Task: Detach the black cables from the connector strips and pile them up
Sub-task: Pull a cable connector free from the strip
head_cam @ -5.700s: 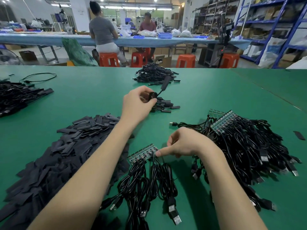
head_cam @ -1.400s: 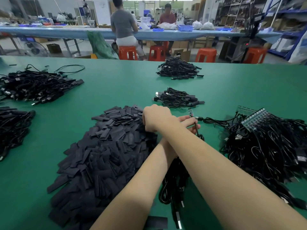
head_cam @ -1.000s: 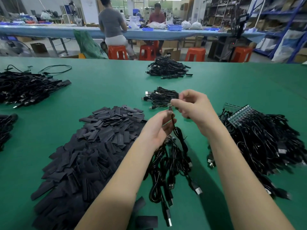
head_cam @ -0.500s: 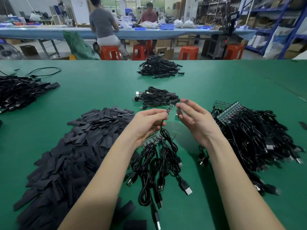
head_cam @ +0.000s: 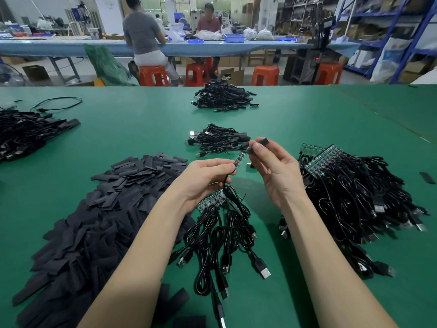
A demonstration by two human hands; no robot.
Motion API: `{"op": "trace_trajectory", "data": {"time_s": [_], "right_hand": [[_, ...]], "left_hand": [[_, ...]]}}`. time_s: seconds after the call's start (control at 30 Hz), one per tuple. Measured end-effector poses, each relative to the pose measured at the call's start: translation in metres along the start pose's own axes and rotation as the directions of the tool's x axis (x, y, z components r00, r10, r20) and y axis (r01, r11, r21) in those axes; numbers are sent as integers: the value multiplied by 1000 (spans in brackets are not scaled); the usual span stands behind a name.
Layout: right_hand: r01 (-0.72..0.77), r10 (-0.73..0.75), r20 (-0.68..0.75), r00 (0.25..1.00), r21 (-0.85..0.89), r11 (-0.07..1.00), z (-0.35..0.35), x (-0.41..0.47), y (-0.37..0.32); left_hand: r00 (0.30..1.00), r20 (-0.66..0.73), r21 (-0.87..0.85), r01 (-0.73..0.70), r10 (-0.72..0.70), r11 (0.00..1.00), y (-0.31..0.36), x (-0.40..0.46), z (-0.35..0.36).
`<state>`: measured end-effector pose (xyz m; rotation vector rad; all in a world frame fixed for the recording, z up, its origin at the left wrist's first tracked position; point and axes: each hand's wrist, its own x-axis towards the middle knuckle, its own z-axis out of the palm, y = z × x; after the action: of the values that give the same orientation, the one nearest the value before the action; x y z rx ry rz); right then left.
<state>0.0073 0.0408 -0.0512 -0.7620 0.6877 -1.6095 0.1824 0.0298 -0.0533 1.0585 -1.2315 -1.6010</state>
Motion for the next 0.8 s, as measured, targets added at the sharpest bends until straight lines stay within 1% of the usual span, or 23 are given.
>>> {"op": "trace_trajectory", "data": {"time_s": [0.3,0.43,0.57,0.67,0.8], "right_hand": [[37,-36,21,999,-28,999,-3,0,3],[-25,34,105,994,-82,996,-8,0,0],[-96,117,155,981,-134,986,-9,-2,-1],[-158,187,192,963,-155,975,-12,-3,-5],[-160,195,217,956,-171,972,-16,-2,-8]], "left_hand": [[998,61,22,-2,0,1000,3,-3,-1],[995,95,74,-28,21,997,4,-5,-5],[990,130,143,-78,59,987,3,-7,-9],[984,163,157,-103,77,982,3,-8,-12],[982,165,154,-122,96,980,2,-8,-11]]}}
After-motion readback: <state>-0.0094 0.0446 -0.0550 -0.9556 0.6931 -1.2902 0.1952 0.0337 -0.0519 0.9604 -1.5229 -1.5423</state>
